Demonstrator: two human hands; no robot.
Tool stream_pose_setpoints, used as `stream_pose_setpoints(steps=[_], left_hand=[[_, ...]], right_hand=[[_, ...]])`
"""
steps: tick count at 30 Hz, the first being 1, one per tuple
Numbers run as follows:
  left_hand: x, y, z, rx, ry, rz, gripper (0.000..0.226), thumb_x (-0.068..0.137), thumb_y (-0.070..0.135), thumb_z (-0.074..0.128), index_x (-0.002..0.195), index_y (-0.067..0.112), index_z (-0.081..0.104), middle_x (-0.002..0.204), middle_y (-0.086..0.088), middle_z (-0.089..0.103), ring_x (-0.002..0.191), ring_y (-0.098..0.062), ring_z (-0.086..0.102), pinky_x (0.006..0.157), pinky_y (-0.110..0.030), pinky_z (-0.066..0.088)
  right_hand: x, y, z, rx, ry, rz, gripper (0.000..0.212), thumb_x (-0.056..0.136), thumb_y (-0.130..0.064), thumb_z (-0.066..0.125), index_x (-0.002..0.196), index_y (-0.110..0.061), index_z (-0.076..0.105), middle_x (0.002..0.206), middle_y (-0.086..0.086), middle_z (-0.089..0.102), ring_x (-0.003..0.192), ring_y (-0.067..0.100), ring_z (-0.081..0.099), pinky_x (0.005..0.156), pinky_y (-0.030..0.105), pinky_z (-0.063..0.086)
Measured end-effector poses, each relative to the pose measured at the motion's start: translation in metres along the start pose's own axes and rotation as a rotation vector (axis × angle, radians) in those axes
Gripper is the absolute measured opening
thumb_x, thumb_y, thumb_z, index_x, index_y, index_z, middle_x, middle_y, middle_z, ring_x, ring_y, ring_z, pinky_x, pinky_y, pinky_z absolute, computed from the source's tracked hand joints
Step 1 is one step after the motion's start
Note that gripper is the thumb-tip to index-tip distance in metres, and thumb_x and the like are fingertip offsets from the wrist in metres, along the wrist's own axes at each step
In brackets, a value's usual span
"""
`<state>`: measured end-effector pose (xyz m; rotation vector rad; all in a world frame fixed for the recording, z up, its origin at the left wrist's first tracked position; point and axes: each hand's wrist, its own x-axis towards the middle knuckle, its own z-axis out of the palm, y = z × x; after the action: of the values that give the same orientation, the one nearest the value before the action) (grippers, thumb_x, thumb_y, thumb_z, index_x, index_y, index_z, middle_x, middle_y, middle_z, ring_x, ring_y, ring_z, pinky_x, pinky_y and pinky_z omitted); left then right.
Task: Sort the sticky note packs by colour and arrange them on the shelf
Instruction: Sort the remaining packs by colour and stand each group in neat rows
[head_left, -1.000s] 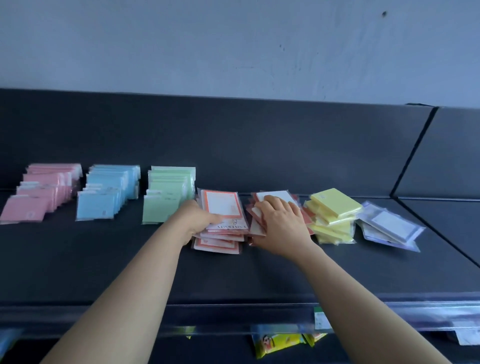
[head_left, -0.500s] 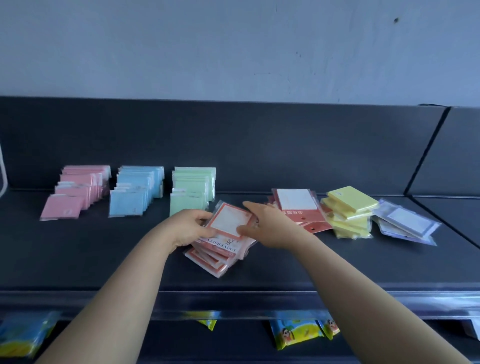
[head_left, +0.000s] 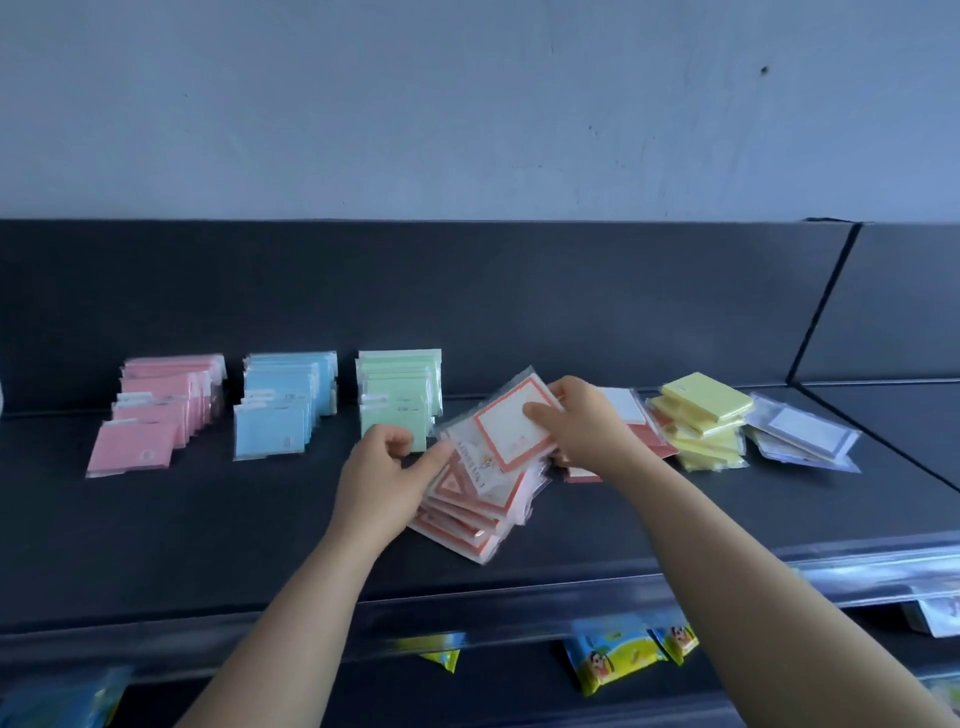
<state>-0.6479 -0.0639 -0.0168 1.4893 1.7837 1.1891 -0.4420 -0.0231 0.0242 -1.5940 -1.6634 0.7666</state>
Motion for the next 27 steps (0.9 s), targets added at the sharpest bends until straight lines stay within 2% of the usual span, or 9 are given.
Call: stream_pose_setpoints(steps=[3,7,9,12,14,17,21,25,27], left_hand=[[-0.012,0.005,-0.006,-0.128,0.007,-0.04,0.047,0.078,0.054,0.07,0.105,0.018,0.056,0.1,0.006,0.062,0.089,-0.007,0.059,0.067,-0.024,0.046],[-0.017,0.01,0.002,-0.531,-0.206,-0.127,0.029,0.084,0.041,0.071,0.101,0.018,0.071,0.095,-0.001,0.075,0.092,-0.021,0.071,0.09,-0.046,0.054],[-0.014,0.011,0.002,-0.659,-0.122,-0.161,0.017,0.088,0.021,0.069,0.103,0.013,0.071,0.096,-0.006,0.075,0.092,-0.025,0.071,0.091,-0.049,0.054],[-0.01,0.009,-0.009,-0.827,-0.011,-0.173,0.021,0.089,0.007,0.065,0.111,0.009,0.065,0.1,-0.009,0.074,0.09,-0.025,0.072,0.081,-0.043,0.058],[-0.01,0.004,-0.021,-0.876,0.069,-0.165,0.024,0.09,0.009,0.066,0.113,0.014,0.064,0.101,-0.004,0.074,0.091,-0.02,0.072,0.076,-0.039,0.059],[-0.009,-0.01,-0.034,-0.869,0.161,-0.188,0.007,0.091,0.021,0.066,0.098,0.02,0.068,0.096,0.001,0.075,0.089,-0.017,0.072,0.076,-0.039,0.057],[-0.011,-0.021,-0.04,-0.746,0.206,-0.247,0.019,0.098,0.036,0.052,0.102,0.021,0.062,0.094,0.005,0.072,0.084,-0.018,0.071,0.076,-0.041,0.058],[-0.011,-0.031,-0.047,-0.616,0.166,-0.339,0.024,0.103,0.032,0.04,0.108,0.014,0.056,0.102,-0.004,0.069,0.085,-0.025,0.069,0.078,-0.049,0.058],[-0.013,-0.032,-0.05,-0.623,0.08,-0.379,0.019,0.101,0.026,0.045,0.104,0.013,0.059,0.099,-0.007,0.071,0.082,-0.024,0.07,0.076,-0.045,0.057]], right_hand=[[-0.01,-0.007,0.011,0.413,0.007,0.125,0.015,0.096,-0.018,0.053,0.086,-0.008,0.059,0.081,0.008,0.067,0.062,0.017,0.063,0.049,0.022,0.049],[-0.024,-0.009,0.04,0.646,-0.087,0.225,0.021,0.094,-0.016,0.059,0.108,0.001,0.061,0.104,0.015,0.07,0.089,0.026,0.069,0.074,0.036,0.059],[-0.026,-0.009,0.051,0.533,-0.105,0.191,0.02,0.094,-0.022,0.059,0.103,-0.005,0.063,0.101,0.011,0.072,0.091,0.026,0.069,0.083,0.042,0.058],[-0.031,-0.006,0.043,0.067,-0.002,0.004,0.03,0.089,-0.034,0.064,0.111,-0.014,0.062,0.103,-0.004,0.068,0.094,0.016,0.064,0.086,0.032,0.054],[-0.037,-0.001,0.037,-0.155,-0.071,-0.091,0.041,0.083,-0.038,0.069,0.118,-0.02,0.059,0.109,-0.011,0.062,0.099,0.012,0.06,0.085,0.029,0.05],[-0.047,0.008,0.042,-0.324,-0.264,-0.128,0.054,0.076,-0.044,0.075,0.122,-0.024,0.056,0.113,-0.012,0.056,0.102,0.012,0.056,0.087,0.028,0.048],[-0.052,0.013,0.042,-0.246,-0.179,-0.135,0.077,0.071,-0.04,0.08,0.138,-0.023,0.044,0.127,-0.009,0.05,0.11,0.01,0.051,0.089,0.021,0.042],[-0.059,0.008,0.039,-0.135,-0.177,-0.188,0.036,0.089,-0.025,0.065,0.124,-0.021,0.058,0.113,0.003,0.063,0.091,0.016,0.058,0.074,0.025,0.044],[-0.06,0.01,0.04,-0.078,-0.103,-0.216,0.029,0.099,-0.021,0.049,0.127,-0.024,0.056,0.114,0.004,0.064,0.086,0.011,0.057,0.069,0.02,0.043]])
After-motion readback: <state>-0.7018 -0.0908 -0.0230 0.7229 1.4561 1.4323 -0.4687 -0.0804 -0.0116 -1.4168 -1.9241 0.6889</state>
